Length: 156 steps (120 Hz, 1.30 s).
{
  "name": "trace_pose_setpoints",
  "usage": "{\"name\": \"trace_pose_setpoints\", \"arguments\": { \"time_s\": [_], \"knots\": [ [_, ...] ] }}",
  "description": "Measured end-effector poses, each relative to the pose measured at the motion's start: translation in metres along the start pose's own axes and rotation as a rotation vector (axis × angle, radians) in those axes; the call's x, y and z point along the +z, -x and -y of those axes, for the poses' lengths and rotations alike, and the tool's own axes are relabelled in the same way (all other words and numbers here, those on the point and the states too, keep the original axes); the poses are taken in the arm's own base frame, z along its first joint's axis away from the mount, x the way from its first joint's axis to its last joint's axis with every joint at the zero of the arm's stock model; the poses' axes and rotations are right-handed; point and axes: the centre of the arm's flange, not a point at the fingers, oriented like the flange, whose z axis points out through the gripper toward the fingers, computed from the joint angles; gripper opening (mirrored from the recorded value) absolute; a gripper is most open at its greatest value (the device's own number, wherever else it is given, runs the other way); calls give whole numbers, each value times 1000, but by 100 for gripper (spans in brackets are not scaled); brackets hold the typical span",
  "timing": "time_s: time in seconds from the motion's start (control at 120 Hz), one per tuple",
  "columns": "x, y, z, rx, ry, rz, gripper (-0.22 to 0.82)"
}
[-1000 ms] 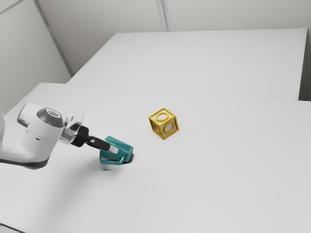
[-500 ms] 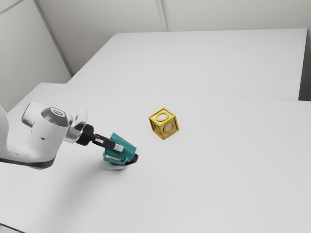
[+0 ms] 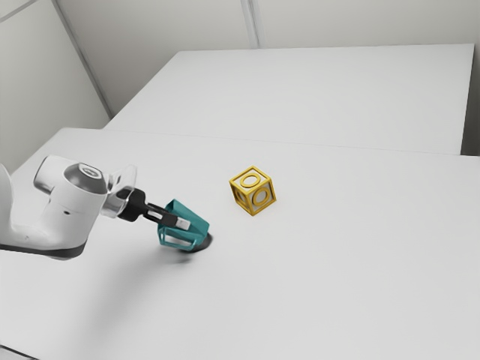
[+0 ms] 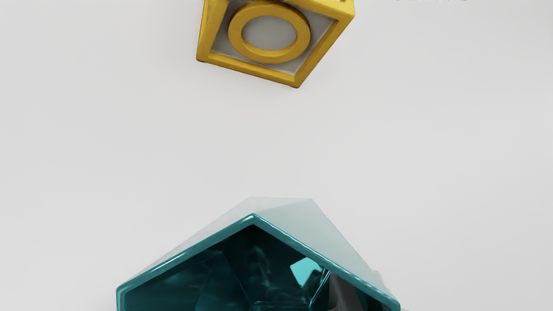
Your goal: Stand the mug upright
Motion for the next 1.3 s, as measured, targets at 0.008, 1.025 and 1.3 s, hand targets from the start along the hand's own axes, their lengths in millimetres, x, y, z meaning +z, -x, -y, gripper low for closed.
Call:
{"name": "trace_pose_setpoints", "arguments": {
  "time_s": [0.008,1.025,1.3],
  "knots": [
    [0,0,0,1,-1,-1,-15],
    [-30,-37,-54,65,-381,499,-18],
    [-14,-33,-53,-46,-404,504,-18]
  ]
}}
